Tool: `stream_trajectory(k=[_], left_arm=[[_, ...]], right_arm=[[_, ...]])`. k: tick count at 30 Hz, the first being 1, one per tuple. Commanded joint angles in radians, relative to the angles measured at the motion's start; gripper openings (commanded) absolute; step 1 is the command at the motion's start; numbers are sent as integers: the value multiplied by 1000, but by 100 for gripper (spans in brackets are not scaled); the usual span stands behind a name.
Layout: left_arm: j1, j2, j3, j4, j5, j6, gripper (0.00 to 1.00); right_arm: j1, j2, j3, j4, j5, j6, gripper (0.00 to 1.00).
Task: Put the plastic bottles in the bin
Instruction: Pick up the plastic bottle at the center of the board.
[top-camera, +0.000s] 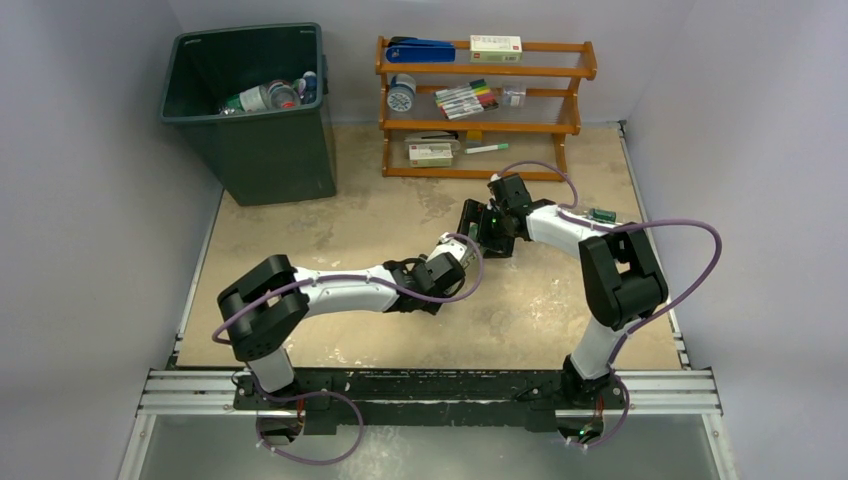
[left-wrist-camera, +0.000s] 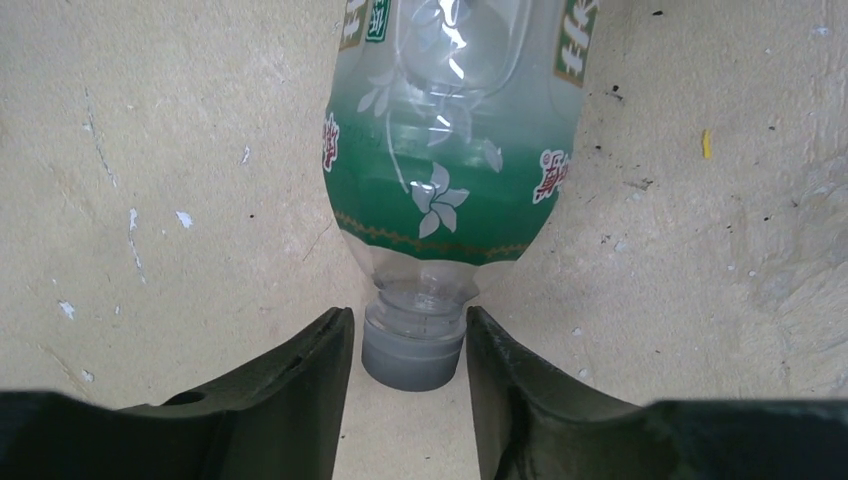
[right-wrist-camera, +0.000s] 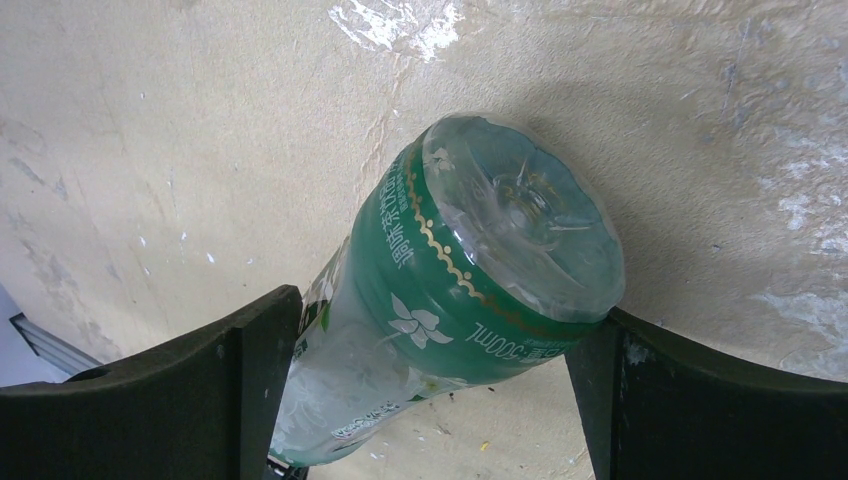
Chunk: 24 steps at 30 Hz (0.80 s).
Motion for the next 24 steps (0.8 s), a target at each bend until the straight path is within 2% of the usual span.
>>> stream_trajectory(k=[1, 6, 15, 24], left_arm=[[-6, 10, 42, 39, -27, 6, 42], [-9, 7, 30, 51, -18, -1, 32], [-9, -89, 4, 46, -35, -20, 31], [-8, -176, 13, 14, -54, -32, 31]], right_arm=[[4, -26, -10, 2, -3, -24, 98], [4, -51, -12, -7, -6, -25, 98], [-23, -161, 7, -77, 8, -23, 100], [-112, -390, 8, -189, 15, -29, 100]])
